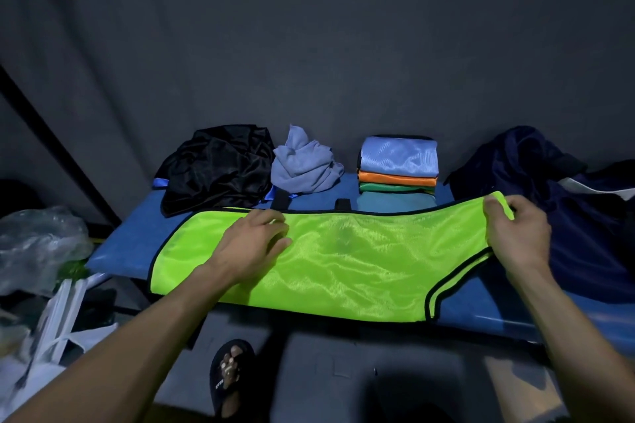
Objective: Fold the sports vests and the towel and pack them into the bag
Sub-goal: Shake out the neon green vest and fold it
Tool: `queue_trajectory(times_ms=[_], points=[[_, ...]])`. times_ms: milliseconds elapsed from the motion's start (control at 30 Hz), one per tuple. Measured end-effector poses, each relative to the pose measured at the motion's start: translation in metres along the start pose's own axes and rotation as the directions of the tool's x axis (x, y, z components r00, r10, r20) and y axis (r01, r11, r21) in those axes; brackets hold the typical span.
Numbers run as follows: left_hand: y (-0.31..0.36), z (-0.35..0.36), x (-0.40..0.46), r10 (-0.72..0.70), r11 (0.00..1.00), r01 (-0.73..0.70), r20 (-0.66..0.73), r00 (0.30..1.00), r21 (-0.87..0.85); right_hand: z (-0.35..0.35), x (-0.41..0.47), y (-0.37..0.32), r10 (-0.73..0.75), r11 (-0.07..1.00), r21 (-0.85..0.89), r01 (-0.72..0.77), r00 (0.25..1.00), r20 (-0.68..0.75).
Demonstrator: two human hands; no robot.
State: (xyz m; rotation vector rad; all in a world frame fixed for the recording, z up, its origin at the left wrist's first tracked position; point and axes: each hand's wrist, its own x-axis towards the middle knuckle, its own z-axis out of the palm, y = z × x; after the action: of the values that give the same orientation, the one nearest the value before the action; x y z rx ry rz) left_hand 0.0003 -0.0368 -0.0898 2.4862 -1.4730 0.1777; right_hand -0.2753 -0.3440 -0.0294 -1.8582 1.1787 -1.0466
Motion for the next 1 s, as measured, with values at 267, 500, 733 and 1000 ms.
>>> queue_trajectory(times_ms=[267, 500, 733, 1000], points=[[0.001, -0.009, 0.021, -0.167, 0.976, 0.148, -0.117, 0.979, -0.157, 0.003, -0.003, -0.003, -0.022, 1.0, 0.013, 0.022, 1.0, 0.006], [0.003, 0.001, 0.057, -0.55, 0.806, 0.555, 0.087, 0.831, -0.205, 0.006, -0.001, -0.003, -0.046, 0.999, 0.007, 0.046, 0.999, -0.003], [0.012, 0.003, 0.074, -0.645, 0.734, 0.65, 0.095, 0.758, -0.197, 0.007, -0.002, -0.004, -0.066, 0.997, 0.037, 0.065, 0.998, 0.024], [0.014, 0.007, 0.086, -0.722, 0.638, 0.64, -0.045, 0.69, -0.429, 0.004, 0.003, -0.002, -0.003, 0.995, 0.098, 0.004, 1.0, -0.011]])
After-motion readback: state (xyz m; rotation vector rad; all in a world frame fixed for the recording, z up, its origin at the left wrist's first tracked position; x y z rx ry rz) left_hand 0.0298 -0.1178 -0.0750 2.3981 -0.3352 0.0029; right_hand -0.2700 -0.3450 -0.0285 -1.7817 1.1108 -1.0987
